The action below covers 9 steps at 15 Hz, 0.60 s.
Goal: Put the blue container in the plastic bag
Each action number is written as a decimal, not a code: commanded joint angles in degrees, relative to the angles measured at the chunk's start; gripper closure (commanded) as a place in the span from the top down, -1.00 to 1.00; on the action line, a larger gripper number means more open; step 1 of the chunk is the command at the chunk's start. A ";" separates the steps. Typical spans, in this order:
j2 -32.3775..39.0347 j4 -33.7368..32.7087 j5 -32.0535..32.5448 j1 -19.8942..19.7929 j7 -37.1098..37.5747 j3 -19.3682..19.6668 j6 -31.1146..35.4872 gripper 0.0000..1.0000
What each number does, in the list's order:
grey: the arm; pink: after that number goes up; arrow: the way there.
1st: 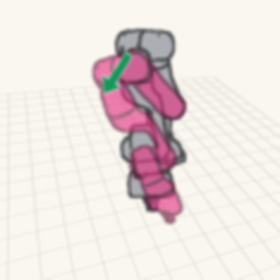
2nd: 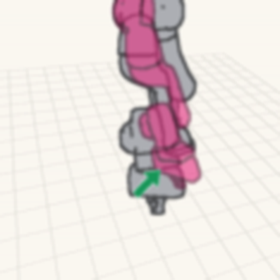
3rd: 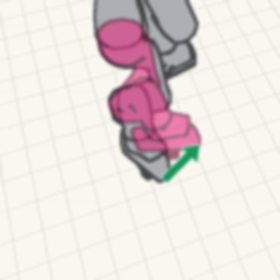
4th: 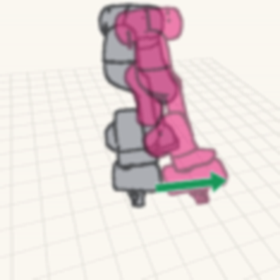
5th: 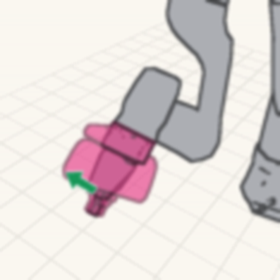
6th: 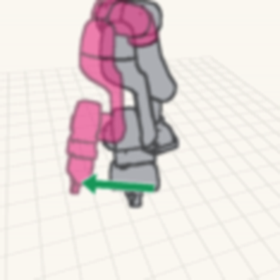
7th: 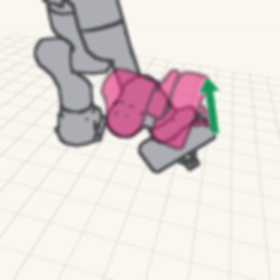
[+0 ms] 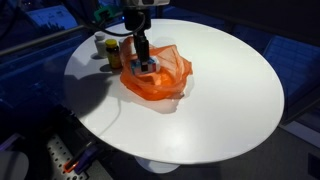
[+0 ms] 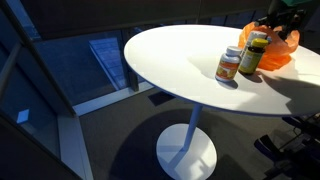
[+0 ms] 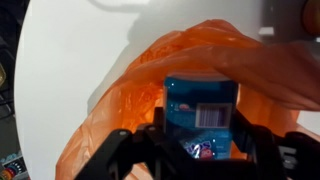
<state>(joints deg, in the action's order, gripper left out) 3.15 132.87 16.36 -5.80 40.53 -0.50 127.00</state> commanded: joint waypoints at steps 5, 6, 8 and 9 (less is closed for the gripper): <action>4.26 -9.39 2.30 4.15 3.52 2.28 -3.68 -0.20; 4.53 -9.94 2.36 4.37 3.59 2.50 -3.72 -0.20; 4.55 -10.34 2.63 4.63 3.56 2.87 -3.77 0.64; 4.38 -10.22 2.63 4.72 3.35 2.99 -3.61 0.80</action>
<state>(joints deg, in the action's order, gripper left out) 6.92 124.62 17.59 -2.29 42.67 1.36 125.28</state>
